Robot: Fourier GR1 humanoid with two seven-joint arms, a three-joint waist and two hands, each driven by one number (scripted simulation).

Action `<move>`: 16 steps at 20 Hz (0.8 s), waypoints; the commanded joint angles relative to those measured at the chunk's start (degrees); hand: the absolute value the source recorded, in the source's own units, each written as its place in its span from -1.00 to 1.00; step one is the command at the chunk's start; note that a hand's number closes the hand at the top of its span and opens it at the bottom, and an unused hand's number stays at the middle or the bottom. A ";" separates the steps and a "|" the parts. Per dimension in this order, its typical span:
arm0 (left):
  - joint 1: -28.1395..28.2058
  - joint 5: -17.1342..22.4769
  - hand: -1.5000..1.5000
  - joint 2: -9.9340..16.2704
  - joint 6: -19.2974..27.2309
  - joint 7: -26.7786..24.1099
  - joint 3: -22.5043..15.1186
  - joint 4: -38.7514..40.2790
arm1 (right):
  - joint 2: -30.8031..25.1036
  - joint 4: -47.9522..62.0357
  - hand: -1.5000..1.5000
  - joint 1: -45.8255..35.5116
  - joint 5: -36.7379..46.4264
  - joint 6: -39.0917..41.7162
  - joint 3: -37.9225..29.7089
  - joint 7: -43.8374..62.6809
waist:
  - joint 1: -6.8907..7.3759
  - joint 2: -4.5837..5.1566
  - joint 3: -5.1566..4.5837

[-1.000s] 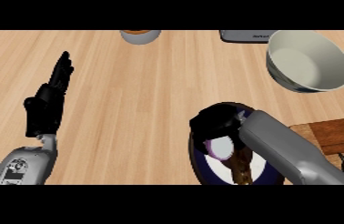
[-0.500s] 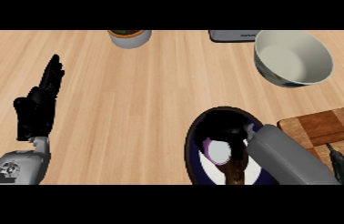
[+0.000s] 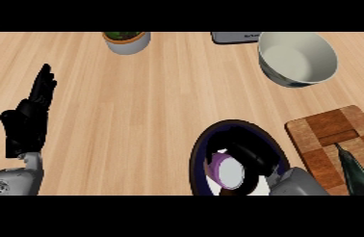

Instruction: Pick the can from the plate and place it in the bowl

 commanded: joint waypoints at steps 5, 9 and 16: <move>-0.13 0.57 0.00 0.85 -1.29 1.15 0.23 -2.41 | -4.57 -28.33 1.00 10.97 -4.03 -4.02 -12.17 20.18 | 1.56 0.74 0.10; -1.82 1.35 0.00 0.66 -3.15 1.47 -0.15 -2.91 | -8.19 -36.69 1.00 18.35 -6.88 -4.27 -19.87 22.67 | 4.17 1.62 0.24; -5.69 -2.43 0.00 -4.06 -0.96 2.04 -3.39 -0.09 | -5.86 -27.47 1.00 7.90 -16.42 -1.67 -34.35 24.97 | 5.67 2.04 0.27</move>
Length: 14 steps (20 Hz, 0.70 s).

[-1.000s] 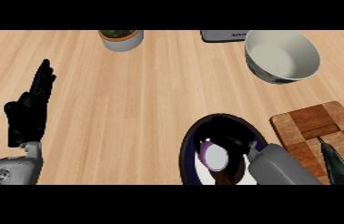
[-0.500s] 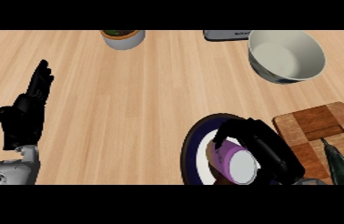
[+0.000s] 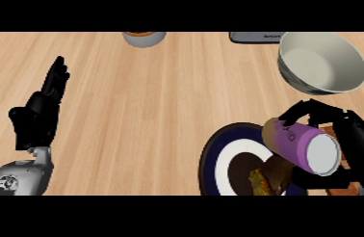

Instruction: Pick the can from the plate and place it in the bowl

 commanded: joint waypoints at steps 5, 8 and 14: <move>-0.80 0.00 0.00 -0.91 -2.01 -1.33 0.43 1.69 | 0.64 19.27 1.00 -13.57 -3.31 -1.63 -12.08 -4.94 | 1.42 0.27 0.04; -0.31 -1.48 0.00 -1.36 -1.10 0.46 -0.31 -0.32 | -1.35 29.19 1.00 -15.06 -7.49 -0.45 -18.02 -14.38 | 1.58 0.31 0.08; -3.73 -2.78 0.00 -2.17 -1.18 -0.48 -1.40 1.51 | -5.06 52.60 1.00 -27.57 4.37 -8.93 -18.49 -25.65 | 2.98 0.87 0.12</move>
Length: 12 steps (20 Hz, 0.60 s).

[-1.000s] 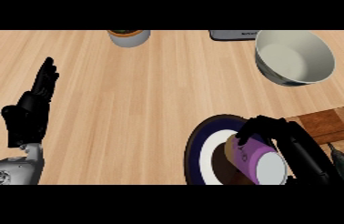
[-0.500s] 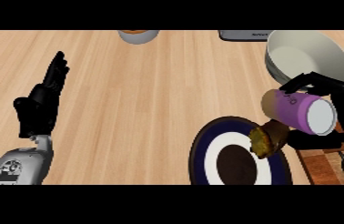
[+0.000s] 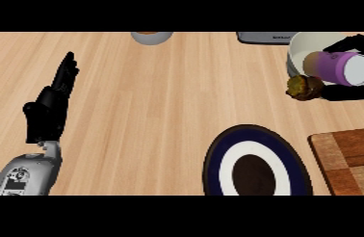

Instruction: Pick the can from the plate and place it in the bowl

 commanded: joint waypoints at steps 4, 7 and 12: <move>-3.49 -0.13 0.00 -0.77 -0.15 0.90 0.37 2.15 | -2.76 23.65 1.00 -10.53 11.63 -11.48 -0.43 -10.84 | 1.11 0.54 0.04; -0.78 -0.70 0.00 -1.31 -0.23 -0.64 -0.57 1.03 | -4.84 33.90 1.00 -11.36 12.44 -15.19 -2.89 -19.81 | 1.23 0.62 0.09; -3.33 -0.35 0.00 -1.43 -1.33 3.18 -1.38 -1.06 | -4.74 48.62 1.00 -20.72 15.81 -19.65 -3.03 -20.58 | 2.71 0.97 0.18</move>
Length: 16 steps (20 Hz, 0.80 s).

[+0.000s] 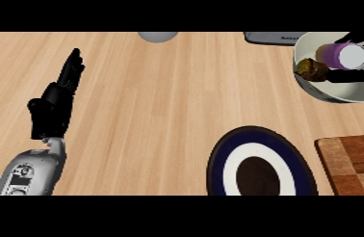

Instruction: Pick the can from the plate and place it in the bowl

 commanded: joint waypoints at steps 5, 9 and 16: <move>1.05 0.19 0.00 -1.33 -0.71 -1.63 -1.29 -0.29 | -0.09 18.75 -1.00 -7.34 -1.47 4.04 -3.29 -3.25 | 1.95 0.76 0.14; -0.34 0.08 0.00 -1.25 -0.40 -2.41 -0.39 1.41 | -0.52 21.88 -1.00 -8.01 -4.49 9.01 -5.84 -10.47 | 1.48 1.00 0.22; -1.96 -0.32 0.00 -1.40 -0.11 -0.28 -0.17 1.32 | -1.93 25.95 -1.00 -9.42 -9.28 13.96 -10.99 -17.24 | 0.75 0.73 0.22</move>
